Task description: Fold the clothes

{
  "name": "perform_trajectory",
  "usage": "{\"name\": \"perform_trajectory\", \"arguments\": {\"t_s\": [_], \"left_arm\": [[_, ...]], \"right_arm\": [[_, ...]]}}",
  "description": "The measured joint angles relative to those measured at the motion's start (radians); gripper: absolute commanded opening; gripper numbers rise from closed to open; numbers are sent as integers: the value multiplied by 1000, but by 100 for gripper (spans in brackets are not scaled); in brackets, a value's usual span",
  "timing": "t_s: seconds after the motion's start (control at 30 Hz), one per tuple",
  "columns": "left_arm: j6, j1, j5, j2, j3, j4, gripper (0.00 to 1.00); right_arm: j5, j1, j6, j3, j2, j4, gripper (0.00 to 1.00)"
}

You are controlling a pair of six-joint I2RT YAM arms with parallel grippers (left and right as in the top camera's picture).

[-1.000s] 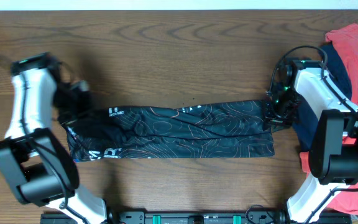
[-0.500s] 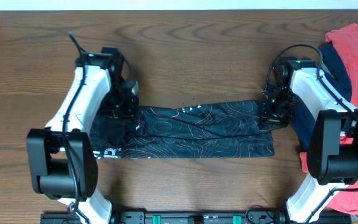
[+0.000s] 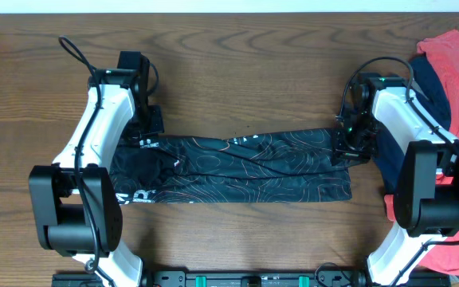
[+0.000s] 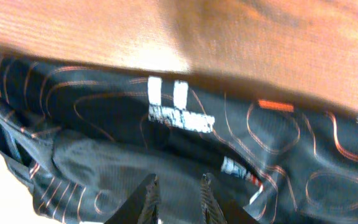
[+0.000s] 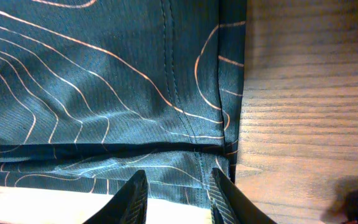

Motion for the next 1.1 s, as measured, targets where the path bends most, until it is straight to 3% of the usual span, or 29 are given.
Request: {"name": "perform_trajectory", "arguments": {"t_s": [0.2, 0.4, 0.67, 0.8, 0.9, 1.1], "left_arm": [[-48, 6, -7, 8, -124, 109, 22], [-87, 61, -7, 32, -265, 123, 21], [-91, 114, -2, 27, -293, 104, 22], [-91, 134, 3, 11, -292, 68, 31], [-84, 139, 6, -54, -290, 68, 55], [-92, 139, 10, -213, -270, 24, 58]], "right_arm": [[0, 0, 0, -20, 0, -2, 32], [0, 0, 2, -41, 0, -26, 34], [-10, 0, 6, -59, 0, 18, 50], [-15, -1, -25, -59, 0, 39, 56], [-18, -7, -59, -60, 0, 63, 60], [-47, -13, -133, -117, 0, 161, 60]]}}
